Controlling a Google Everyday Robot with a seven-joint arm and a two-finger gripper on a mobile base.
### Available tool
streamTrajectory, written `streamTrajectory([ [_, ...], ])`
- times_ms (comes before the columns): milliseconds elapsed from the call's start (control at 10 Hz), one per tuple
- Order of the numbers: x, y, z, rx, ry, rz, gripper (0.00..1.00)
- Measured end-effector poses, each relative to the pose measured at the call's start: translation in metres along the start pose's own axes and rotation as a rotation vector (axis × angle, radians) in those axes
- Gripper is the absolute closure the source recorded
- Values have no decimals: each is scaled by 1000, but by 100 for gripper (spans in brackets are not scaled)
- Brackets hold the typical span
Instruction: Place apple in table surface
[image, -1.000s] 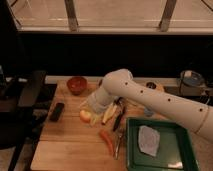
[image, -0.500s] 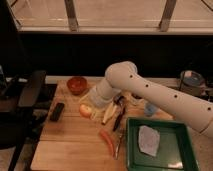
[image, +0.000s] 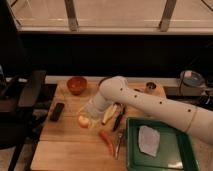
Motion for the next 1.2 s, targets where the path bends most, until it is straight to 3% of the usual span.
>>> streamTrajectory([
  [300, 3, 11, 59, -24, -25, -12, 100],
  [500, 6, 18, 84, -29, -21, -16, 100],
  [700, 7, 20, 93, -27, -3, -16, 96],
  [1200, 14, 29, 99, -31, 39, 19, 44],
])
